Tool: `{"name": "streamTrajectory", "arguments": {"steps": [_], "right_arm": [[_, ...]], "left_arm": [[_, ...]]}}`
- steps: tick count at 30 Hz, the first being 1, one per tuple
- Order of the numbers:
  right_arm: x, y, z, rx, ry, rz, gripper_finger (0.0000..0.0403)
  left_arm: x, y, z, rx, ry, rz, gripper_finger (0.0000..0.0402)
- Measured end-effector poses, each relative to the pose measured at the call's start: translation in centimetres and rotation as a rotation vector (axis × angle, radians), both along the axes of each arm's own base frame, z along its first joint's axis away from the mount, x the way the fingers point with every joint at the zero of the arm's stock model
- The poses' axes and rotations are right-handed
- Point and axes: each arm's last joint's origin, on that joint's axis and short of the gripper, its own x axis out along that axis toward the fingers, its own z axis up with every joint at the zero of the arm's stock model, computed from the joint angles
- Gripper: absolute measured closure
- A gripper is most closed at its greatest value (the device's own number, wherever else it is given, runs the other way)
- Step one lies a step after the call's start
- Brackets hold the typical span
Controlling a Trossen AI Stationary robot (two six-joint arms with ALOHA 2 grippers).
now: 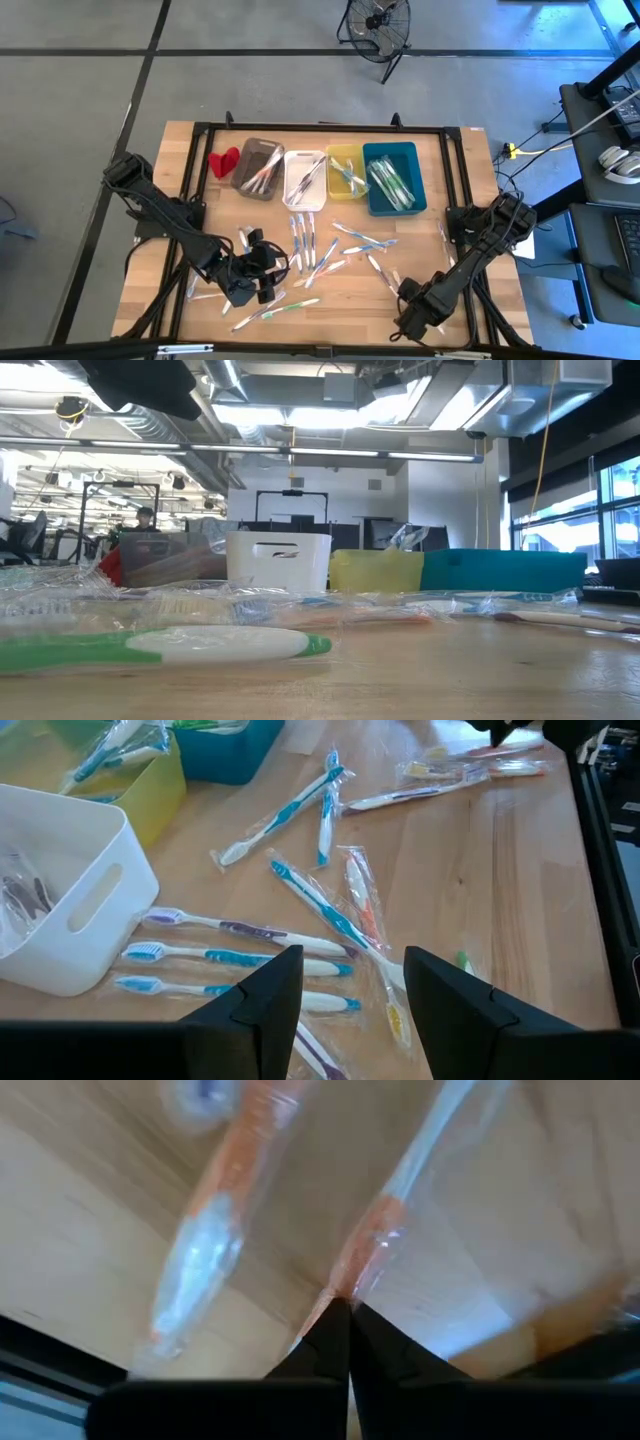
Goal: Pick & Place Toothbrushes
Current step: Put the orange toothbrush into the black bin
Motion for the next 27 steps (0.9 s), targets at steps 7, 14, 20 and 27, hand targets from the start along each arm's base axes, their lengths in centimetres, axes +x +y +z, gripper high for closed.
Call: {"name": "streamTrajectory", "arguments": {"steps": [7,14,20,27], "right_arm": [[-0.3,-1.1,1.3,-0.028,0.04,-0.003,0.0401],[-0.3,-1.6,4.8,-0.091,-0.017,0.023,0.0402],[1.0,-0.7,9.9,-0.27,-0.336,0.121,0.0402],[2.9,0.1,14.2,-0.478,-0.781,0.314,0.0403]], "left_arm": [[0.0,0.0,0.0,0.007,-0.005,0.006,0.0231],[0.0,0.1,0.0,0.023,-0.017,0.018,0.0231],[1.3,-0.6,-0.9,0.115,-0.109,0.087,0.0231],[3.7,-2.0,-2.4,0.218,-0.174,0.001,0.0231]]}}
